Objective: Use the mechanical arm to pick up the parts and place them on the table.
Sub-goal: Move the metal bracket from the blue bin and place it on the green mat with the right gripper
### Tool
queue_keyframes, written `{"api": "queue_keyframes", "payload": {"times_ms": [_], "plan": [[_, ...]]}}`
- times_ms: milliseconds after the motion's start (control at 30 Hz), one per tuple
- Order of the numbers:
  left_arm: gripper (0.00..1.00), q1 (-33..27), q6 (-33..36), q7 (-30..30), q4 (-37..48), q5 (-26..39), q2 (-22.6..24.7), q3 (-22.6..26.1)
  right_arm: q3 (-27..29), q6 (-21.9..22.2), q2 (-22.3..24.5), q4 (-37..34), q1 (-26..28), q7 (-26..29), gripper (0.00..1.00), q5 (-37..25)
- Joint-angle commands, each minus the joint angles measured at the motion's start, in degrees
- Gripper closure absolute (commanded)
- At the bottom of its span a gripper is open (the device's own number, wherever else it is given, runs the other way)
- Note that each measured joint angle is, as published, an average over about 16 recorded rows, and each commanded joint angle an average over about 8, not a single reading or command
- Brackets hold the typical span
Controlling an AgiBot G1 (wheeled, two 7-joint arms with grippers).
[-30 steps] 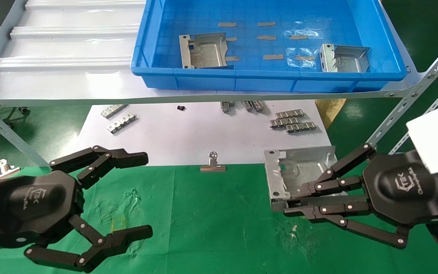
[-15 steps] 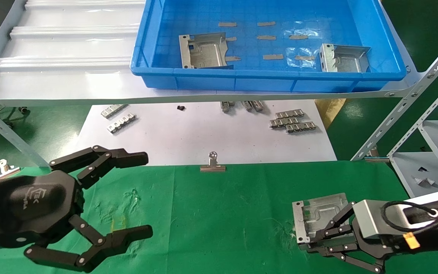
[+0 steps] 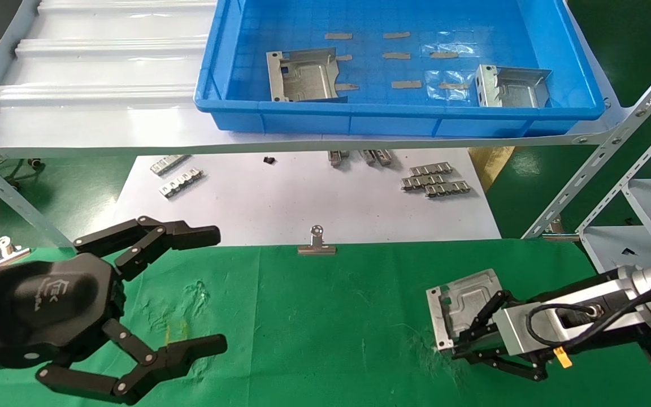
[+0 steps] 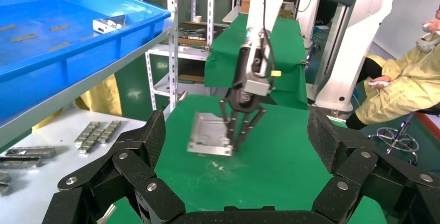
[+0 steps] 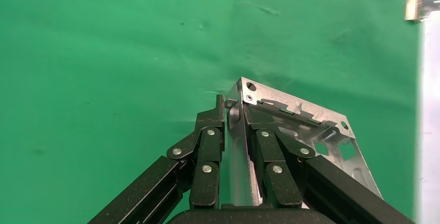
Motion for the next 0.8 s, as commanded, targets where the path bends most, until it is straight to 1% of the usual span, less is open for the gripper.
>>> {"api": "queue_keyframes", "payload": {"times_ms": [33, 67, 100, 300, 333, 367, 800], "plan": [[0.0, 0.0, 0.0, 0.0, 0.0, 0.0, 0.0, 0.0, 0.0, 0.8, -1.0, -1.5, -0.2, -2.1, 1.0, -0.4], [0.0, 0.0, 0.0, 0.0, 0.0, 0.0, 0.0, 0.0, 0.0, 1.1, -1.5, -2.3, -0.5, -2.9, 0.97, -0.4], [0.0, 0.0, 0.0, 0.0, 0.0, 0.0, 0.0, 0.0, 0.1, 1.3, -1.9, -3.0, -0.7, -3.5, 0.89, -0.4], [0.0, 0.0, 0.0, 0.0, 0.0, 0.0, 0.0, 0.0, 0.1, 2.1, -4.3, -7.2, -1.2, -6.9, 0.14, -0.7], [0.0, 0.0, 0.0, 0.0, 0.0, 0.0, 0.0, 0.0, 0.1, 2.2, -4.6, -7.8, -1.2, -7.4, 0.04, -0.8], [0.0, 0.0, 0.0, 0.0, 0.0, 0.0, 0.0, 0.0, 0.0, 2.3, -4.9, -8.3, -1.2, -7.8, 0.0, -0.9], [0.0, 0.0, 0.0, 0.0, 0.0, 0.0, 0.0, 0.0, -0.3, 0.9, -7.4, -13.6, -0.4, -10.9, 0.0, -1.6]]}}
